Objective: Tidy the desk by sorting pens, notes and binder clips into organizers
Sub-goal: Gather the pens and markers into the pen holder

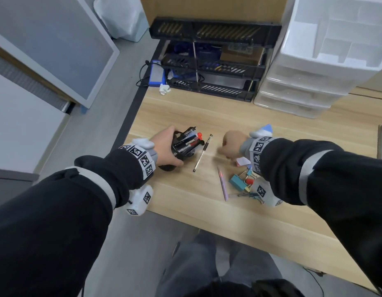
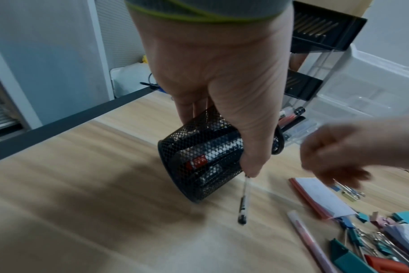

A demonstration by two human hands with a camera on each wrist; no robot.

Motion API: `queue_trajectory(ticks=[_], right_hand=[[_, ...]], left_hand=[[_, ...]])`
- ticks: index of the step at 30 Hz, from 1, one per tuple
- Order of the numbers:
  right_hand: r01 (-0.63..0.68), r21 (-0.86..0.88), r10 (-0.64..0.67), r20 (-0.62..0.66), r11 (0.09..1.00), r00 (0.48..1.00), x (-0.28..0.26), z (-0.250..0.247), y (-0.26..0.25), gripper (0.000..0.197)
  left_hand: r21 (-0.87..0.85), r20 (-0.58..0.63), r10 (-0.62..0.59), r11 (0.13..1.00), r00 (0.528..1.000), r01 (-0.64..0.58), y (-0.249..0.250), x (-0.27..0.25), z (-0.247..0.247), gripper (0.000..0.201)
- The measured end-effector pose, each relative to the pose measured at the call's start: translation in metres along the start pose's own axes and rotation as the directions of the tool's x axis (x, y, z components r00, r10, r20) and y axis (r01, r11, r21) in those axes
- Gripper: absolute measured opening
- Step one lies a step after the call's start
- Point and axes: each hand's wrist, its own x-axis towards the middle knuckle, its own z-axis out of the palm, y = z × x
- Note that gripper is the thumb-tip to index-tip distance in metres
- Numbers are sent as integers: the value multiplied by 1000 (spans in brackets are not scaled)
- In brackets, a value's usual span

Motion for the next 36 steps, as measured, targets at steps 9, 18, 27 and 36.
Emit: queue_trajectory(ticks=[9,18,27,36], right_hand=[[-105,-235,119,43,966,992,17,47,-1,45],[-116,149,135,-123,982,983,40,51,-14,30],[-194,244,253,-238,950,938,64,49,-25,25],[-211,23,211,-226,977,951,74,58,-41,29]], left_hand=[[-57,-29,-26,998,999,24,-32,-11,14,106],[-96,-49,-27,995,998,22,-38,-10,14,101],[-108,-41,-20,994,999,16,-38,-9,14,105],[-103,-17,-11,995,1000,9,-41,-6,12,107]])
